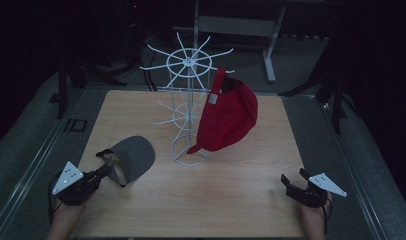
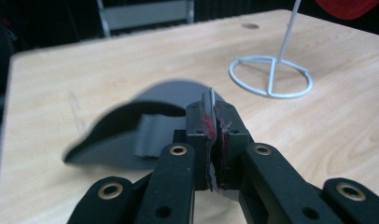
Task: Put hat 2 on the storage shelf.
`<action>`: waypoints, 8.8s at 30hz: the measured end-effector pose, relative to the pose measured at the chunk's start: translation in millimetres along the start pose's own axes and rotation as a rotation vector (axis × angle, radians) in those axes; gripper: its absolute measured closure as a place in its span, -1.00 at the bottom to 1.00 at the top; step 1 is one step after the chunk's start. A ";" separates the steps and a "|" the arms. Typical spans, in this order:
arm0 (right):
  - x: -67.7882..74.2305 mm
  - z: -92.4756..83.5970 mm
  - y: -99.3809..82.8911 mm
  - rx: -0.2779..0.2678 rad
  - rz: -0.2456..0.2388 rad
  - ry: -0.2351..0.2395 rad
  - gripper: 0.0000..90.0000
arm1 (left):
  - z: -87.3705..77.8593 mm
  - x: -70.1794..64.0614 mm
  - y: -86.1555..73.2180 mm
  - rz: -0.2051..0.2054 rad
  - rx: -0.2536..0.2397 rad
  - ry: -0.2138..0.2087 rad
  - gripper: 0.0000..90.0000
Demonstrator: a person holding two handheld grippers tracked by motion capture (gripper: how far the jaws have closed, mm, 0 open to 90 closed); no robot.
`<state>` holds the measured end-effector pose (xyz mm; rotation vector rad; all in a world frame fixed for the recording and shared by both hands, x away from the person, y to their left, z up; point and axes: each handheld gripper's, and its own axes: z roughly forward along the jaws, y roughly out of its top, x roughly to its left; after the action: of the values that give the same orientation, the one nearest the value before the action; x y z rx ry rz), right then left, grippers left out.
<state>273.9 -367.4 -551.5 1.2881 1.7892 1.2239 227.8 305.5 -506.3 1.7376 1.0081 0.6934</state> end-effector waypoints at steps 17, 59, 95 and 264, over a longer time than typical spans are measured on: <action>-1.4 -1.5 -0.8 -0.018 0.010 -0.005 -0.59 | -3.8 -3.3 51.6 0.025 -0.156 0.028 0.93; -1.3 -1.0 -0.9 -0.010 0.015 -0.005 -0.59 | -34.9 -17.3 202.1 0.198 -0.384 0.036 0.93; -1.5 -1.3 -1.1 -0.012 0.012 -0.003 -0.59 | -7.5 -47.3 289.1 0.284 -0.414 0.013 0.92; -0.3 -1.3 -1.6 -0.019 0.002 -0.009 -0.59 | 18.9 -16.8 -31.6 -0.055 -0.004 0.084 -0.11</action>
<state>272.3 -368.3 -552.5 1.2834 1.7663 1.2316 224.9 288.0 -542.7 1.6826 1.1065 0.7378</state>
